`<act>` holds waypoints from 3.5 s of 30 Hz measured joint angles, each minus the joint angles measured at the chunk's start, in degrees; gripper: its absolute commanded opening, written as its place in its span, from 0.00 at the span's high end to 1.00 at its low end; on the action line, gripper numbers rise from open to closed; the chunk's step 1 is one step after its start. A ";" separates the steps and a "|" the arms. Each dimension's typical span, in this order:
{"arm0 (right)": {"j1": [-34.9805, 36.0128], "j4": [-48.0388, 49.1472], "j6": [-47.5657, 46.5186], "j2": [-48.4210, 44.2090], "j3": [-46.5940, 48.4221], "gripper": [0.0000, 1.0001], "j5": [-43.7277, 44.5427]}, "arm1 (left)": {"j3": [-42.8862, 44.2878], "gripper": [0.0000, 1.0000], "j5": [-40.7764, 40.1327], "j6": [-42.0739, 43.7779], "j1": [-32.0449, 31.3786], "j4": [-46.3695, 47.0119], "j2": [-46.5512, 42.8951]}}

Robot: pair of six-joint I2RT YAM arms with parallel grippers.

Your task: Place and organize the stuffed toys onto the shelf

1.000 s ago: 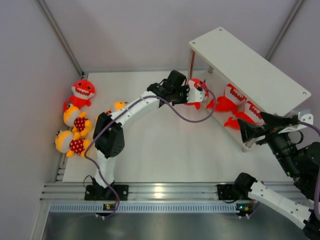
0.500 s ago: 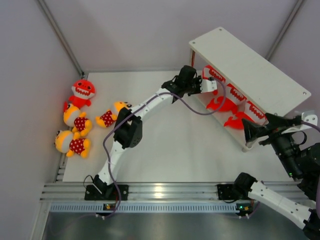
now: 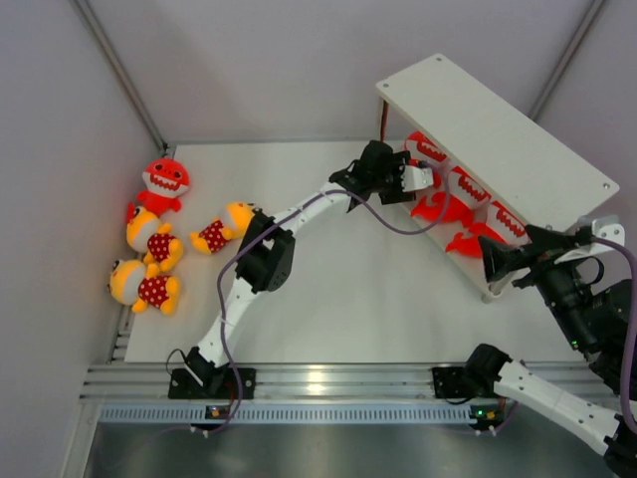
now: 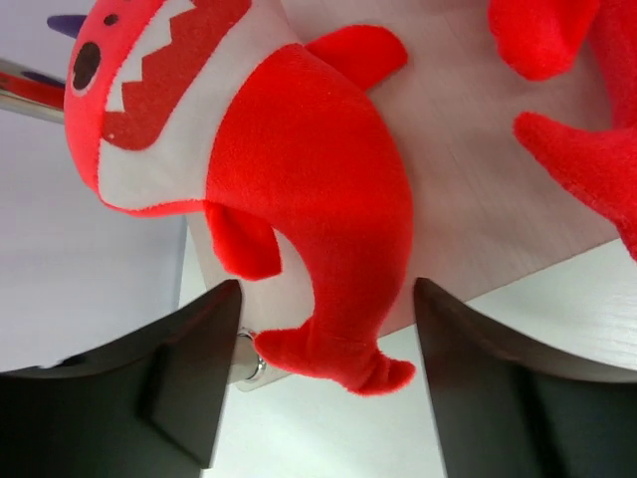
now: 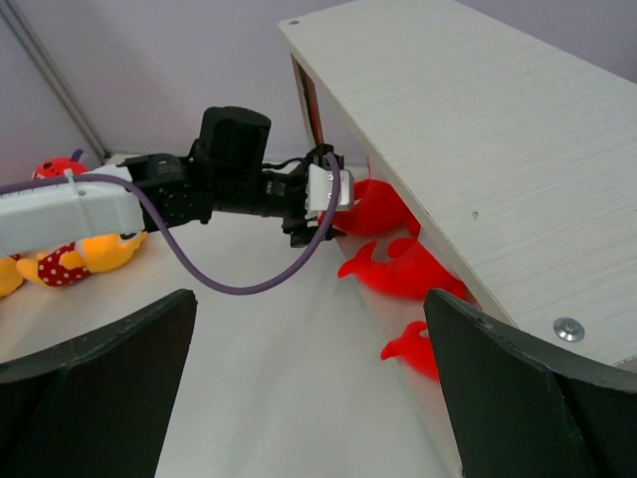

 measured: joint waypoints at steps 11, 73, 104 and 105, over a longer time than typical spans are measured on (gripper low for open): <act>0.00 0.02 1.03 0.35 0.00 0.01 -0.35 | -9.79 0.12 -3.65 -0.42 -0.11 -4.00 -9.05; 0.00 5.62 0.79 9.73 -1.22 0.01 -9.29 | -21.05 0.06 4.48 -3.96 41.70 -38.64 -23.30; 0.02 29.53 9.79 42.99 5.40 0.04 -29.18 | -20.41 1.00 -13.40 -53.18 24.13 -29.31 -56.26; 0.02 30.56 11.87 46.53 6.88 0.09 -31.23 | -20.41 1.00 -14.16 -54.10 24.41 -29.40 -56.54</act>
